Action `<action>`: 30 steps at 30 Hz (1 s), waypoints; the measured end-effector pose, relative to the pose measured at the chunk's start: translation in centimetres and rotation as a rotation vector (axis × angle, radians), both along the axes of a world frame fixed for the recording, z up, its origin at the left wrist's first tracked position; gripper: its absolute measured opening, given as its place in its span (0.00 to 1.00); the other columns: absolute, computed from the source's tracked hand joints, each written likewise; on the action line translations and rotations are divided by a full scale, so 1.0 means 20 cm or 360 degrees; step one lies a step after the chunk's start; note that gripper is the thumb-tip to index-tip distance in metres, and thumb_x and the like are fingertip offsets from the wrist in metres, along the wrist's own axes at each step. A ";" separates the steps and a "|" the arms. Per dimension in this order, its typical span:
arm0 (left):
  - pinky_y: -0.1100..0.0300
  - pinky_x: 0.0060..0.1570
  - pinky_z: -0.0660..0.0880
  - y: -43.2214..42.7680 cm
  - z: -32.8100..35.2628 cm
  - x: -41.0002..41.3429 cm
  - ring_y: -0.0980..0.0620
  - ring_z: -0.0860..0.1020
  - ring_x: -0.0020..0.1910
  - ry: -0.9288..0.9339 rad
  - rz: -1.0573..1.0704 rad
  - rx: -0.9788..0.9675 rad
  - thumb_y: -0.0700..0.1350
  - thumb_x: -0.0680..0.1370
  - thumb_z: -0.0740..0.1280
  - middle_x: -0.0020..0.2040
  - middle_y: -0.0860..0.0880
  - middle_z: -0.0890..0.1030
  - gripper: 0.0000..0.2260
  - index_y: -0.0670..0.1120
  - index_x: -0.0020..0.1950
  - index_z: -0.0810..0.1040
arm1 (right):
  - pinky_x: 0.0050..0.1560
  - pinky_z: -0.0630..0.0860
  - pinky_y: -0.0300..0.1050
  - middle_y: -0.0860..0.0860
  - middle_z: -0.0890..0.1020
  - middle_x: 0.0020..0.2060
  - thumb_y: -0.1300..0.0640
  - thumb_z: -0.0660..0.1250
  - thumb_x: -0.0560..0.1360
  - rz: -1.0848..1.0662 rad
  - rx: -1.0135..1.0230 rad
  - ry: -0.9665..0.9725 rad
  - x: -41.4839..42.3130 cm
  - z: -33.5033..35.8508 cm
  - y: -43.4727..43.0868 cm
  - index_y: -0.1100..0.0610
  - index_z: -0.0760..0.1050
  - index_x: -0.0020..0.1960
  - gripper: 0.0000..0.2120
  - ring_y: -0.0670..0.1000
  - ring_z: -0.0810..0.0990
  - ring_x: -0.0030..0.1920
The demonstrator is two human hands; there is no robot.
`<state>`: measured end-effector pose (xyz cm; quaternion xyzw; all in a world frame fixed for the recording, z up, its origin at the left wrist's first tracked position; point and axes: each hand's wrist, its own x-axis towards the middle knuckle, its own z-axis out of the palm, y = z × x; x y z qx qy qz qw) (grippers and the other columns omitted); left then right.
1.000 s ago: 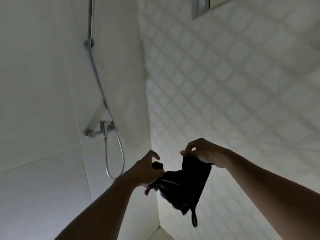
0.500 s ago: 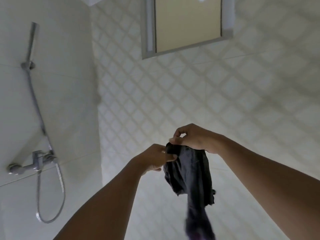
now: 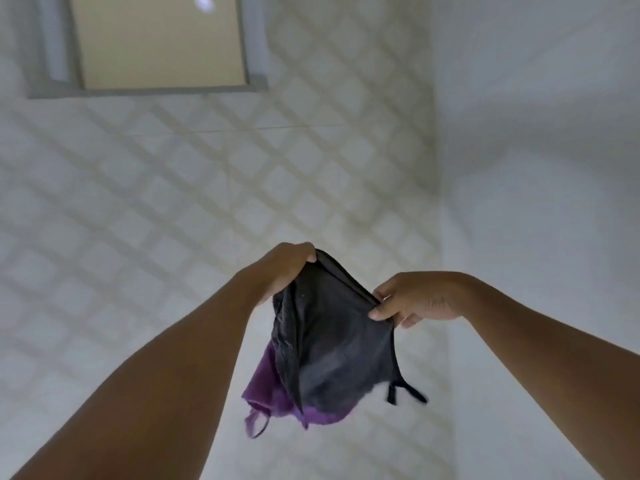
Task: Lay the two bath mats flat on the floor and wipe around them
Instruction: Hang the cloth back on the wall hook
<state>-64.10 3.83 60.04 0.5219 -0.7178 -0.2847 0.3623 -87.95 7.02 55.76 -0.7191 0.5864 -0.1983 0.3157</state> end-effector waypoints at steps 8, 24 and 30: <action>0.50 0.54 0.74 0.00 -0.01 -0.55 0.43 0.79 0.50 -0.0113 -0.0742 -0.0027 0.47 0.79 0.63 0.55 0.42 0.82 0.11 0.42 0.52 0.80 | 0.46 0.82 0.50 0.54 0.85 0.45 0.48 0.72 0.76 -0.0841 -0.0301 -0.0297 -0.51 -0.03 0.63 0.57 0.82 0.51 0.12 0.52 0.83 0.43; 0.51 0.39 0.79 1.39 -0.02 -1.85 0.47 0.77 0.37 0.0163 -0.2044 -0.0564 0.45 0.79 0.67 0.41 0.45 0.80 0.06 0.46 0.45 0.72 | 0.38 0.71 0.41 0.53 0.79 0.40 0.59 0.66 0.79 -0.2096 -0.0689 0.0806 -0.82 0.27 2.61 0.48 0.72 0.51 0.06 0.49 0.74 0.36; 0.49 0.38 0.72 1.97 0.09 -2.01 0.42 0.75 0.39 0.0240 -0.1897 -0.1649 0.38 0.77 0.61 0.54 0.46 0.74 0.15 0.55 0.59 0.69 | 0.42 0.74 0.48 0.50 0.78 0.41 0.63 0.59 0.78 -0.2271 -0.0988 0.1513 -0.89 0.38 3.03 0.46 0.72 0.48 0.12 0.54 0.76 0.41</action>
